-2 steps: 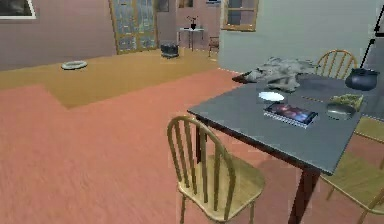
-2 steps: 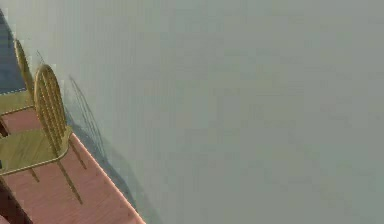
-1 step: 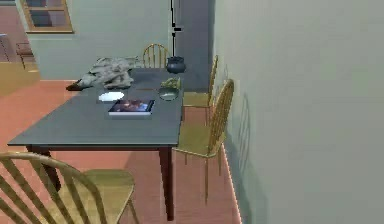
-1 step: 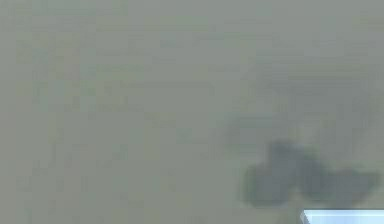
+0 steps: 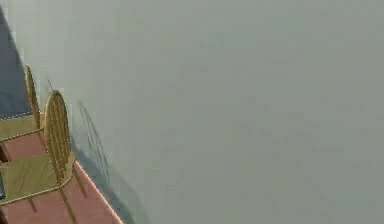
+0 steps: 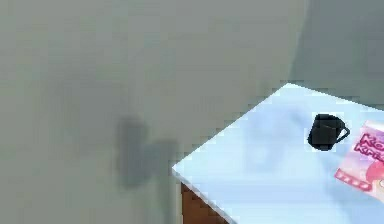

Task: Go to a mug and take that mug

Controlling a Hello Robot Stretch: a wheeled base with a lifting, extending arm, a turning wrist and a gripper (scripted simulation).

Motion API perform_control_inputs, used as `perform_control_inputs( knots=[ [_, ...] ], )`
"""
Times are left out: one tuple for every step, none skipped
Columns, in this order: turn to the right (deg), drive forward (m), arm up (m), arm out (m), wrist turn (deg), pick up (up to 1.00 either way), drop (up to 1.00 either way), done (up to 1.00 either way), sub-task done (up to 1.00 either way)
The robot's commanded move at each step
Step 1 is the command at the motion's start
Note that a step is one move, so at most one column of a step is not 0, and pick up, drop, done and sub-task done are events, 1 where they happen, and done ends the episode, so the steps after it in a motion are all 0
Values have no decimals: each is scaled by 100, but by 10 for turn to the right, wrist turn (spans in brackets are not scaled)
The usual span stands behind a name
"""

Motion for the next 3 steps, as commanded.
perform_control_inputs(
  knots=[
    [330, 0, 0, 0, 0, 0, 0, 0, 0],
    [0, 0, 50, 0, 0, 0, 0, 0, 0],
    [0, 0, 38, 0, 0, 0, 0, 0, 0]
  ],
)
